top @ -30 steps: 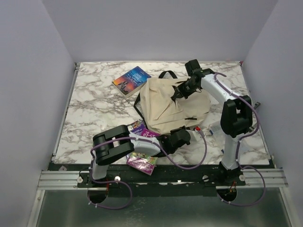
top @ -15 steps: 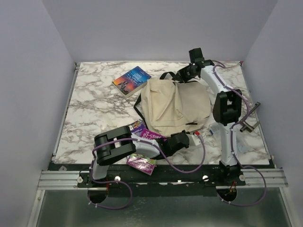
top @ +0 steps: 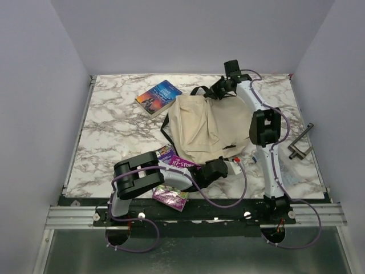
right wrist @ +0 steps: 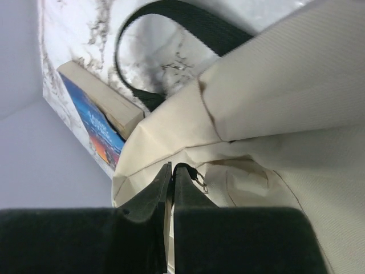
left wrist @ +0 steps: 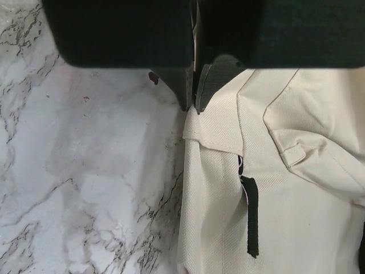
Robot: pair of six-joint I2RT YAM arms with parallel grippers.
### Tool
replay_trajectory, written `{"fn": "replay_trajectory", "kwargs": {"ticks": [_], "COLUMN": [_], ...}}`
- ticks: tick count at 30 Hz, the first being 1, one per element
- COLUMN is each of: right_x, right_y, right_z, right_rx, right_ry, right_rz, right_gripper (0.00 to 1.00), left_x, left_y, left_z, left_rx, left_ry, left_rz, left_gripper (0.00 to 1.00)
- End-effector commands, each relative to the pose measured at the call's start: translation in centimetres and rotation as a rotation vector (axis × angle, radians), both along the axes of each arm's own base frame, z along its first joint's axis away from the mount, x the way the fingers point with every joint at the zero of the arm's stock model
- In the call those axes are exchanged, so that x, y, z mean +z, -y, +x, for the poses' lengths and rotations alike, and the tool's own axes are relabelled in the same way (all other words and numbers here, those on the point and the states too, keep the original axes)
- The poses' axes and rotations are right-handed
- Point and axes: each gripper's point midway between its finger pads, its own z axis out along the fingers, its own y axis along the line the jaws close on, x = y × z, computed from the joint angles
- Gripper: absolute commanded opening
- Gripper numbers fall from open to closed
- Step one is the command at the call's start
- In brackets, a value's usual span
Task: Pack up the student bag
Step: Zip the student bag at the center of the board, then adjust the student bag at the center of the board.
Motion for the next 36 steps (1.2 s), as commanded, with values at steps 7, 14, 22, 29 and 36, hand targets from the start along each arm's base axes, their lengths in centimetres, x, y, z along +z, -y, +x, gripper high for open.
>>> {"fn": "replay_trajectory", "kwargs": {"ticks": [7,14,22,29,36], "right_x": [13.4,10.9,5.6,1.2,-0.2], "right_y": [10.1,16.2,17.6,20.5,17.5], "right_z": [-2.3,-10.6,-16.1,-18.8,-19.6], "right_rx": [0.310,0.343,0.324,0.270,0.334], "right_ry": [0.498,0.322,0.260,0.134,0.164], "right_rz": [-0.491,-0.771,-0.573,-0.600,-0.426], "right_gripper": [1.00,1.00,1.00,1.00,0.94], "left_x": [-0.6,5.2,16.1,24.4,22.3], "left_y": [3.0,3.5,1.9,-4.2,-8.4], "left_z": [-6.6,-6.2,-5.2,-2.3,1.2], "left_rx": [-0.195,-0.171,-0.194,-0.194,-0.042], "left_ry": [-0.302,-0.416,-0.690,-0.905,-0.909], "left_rz": [-0.020,-0.102,-0.333,-0.572,-0.604], "left_gripper": [0.58,0.78,0.79,0.79,0.79]}}
